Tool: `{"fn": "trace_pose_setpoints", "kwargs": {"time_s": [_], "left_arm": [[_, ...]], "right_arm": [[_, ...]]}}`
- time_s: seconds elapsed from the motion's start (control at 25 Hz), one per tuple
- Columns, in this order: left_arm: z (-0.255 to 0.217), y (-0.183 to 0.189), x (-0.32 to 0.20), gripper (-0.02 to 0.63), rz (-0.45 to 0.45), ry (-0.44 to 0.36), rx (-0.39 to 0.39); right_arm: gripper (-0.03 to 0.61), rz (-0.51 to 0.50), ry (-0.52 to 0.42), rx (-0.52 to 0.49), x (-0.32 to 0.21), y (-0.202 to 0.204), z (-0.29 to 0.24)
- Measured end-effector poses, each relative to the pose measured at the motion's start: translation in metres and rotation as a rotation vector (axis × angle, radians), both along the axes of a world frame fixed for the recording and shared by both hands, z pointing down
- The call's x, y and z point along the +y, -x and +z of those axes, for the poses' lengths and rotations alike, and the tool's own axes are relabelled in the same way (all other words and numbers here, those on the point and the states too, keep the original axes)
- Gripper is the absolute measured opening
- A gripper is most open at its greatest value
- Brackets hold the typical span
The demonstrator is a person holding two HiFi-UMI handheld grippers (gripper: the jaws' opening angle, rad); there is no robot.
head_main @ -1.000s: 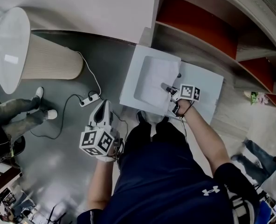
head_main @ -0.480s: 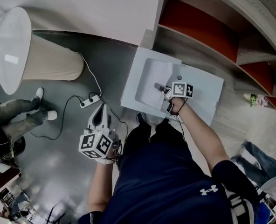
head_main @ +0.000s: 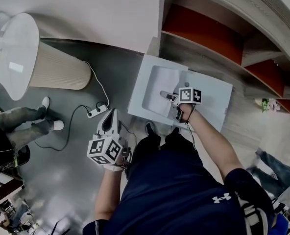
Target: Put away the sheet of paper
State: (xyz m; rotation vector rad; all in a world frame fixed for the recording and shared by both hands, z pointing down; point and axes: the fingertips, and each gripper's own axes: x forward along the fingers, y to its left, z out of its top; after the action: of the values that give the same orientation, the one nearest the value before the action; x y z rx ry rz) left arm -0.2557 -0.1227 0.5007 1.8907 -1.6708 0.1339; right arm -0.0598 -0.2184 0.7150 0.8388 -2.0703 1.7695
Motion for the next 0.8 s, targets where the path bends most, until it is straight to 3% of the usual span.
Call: {"fn": "trace_pose_setpoints", "kwargs": {"time_s": [0.24,0.48,0.68,0.8], "left_arm": [[-0.010,-0.021,-0.007,0.015,0.046,-0.030,0.004],[-0.024,-0.048,-0.019,0.015,0.106,-0.065,0.004],[-0.044,-0.067,-0.029,0.015,0.140,-0.109,0.014],[-0.061,-0.077,-0.034,0.015,0.159,-0.142,0.022]], "right_arm": [[0.235,0.062,-0.037,0.024,0.007,-0.041,-0.015],[0.233,0.139,-0.149,0.026,0.013,-0.091,-0.052],[0.126,0.282,-0.248,0.012,0.014,-0.134,-0.105],[0.099,0.272,-0.348,0.065,0.016,-0.149,-0.140]]}}
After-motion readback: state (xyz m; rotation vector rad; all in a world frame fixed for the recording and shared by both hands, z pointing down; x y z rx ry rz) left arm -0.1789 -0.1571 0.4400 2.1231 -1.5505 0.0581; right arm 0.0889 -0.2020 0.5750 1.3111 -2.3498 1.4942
